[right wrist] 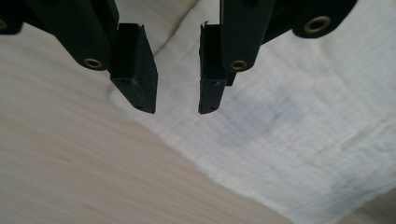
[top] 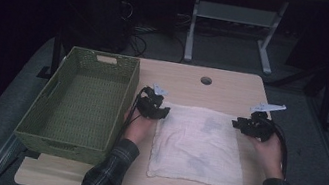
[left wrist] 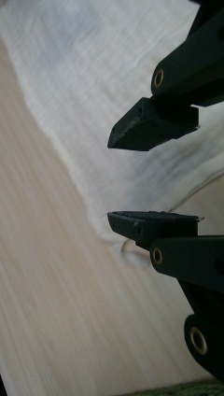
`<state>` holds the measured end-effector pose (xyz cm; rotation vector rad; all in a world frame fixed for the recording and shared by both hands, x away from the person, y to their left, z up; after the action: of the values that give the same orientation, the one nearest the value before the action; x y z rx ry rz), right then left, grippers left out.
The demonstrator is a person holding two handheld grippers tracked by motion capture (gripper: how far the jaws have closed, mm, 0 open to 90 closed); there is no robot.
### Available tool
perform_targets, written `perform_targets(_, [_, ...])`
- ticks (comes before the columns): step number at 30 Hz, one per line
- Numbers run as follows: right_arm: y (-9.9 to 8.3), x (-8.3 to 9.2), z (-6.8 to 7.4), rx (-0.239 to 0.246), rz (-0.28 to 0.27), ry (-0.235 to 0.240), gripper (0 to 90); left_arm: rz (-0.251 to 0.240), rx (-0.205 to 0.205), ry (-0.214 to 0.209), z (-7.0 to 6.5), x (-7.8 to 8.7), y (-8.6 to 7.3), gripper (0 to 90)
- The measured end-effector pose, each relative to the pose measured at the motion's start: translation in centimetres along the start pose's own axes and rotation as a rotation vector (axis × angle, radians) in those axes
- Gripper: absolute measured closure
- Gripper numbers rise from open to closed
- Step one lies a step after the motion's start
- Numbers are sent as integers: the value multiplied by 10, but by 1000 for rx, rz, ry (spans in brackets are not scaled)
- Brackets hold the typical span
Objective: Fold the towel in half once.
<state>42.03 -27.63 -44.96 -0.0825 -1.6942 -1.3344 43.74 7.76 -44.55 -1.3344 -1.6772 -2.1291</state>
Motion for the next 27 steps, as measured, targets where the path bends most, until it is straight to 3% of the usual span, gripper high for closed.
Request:
perform_targets(6, [12, -18, -21, -22, 13, -32, 687, 8, 56, 39, 14, -24, 5, 583])
perform_targets(12, [8, -35, -38, -69, 40, -60, 687, 30, 79, 46, 21, -41, 3, 580])
perform_targets(14, [3, -40, -42, -79, 64, -62, 686, 52, 65, 67, 22, -45, 1, 578])
perform_targets(22, [0, -48, -42, -68, 81, -58, 719, 54, 79, 71, 28, -52, -2, 591])
perform_targets(27, [0, -48, -41, -71, 76, -43, 830, 51, 76, 43, 26, -52, -2, 709])
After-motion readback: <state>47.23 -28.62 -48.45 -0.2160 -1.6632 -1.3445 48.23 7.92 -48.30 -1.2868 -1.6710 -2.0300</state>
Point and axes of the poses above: each handheld gripper's, and its own axes: x roughly backward along the jaws, y roughly out of its top, z roughly to its left, the point moved 2 cm from there along -x, roughly forward along the jaws, and after that the axes turned 3 degrees about x, right-handed, at the moved point
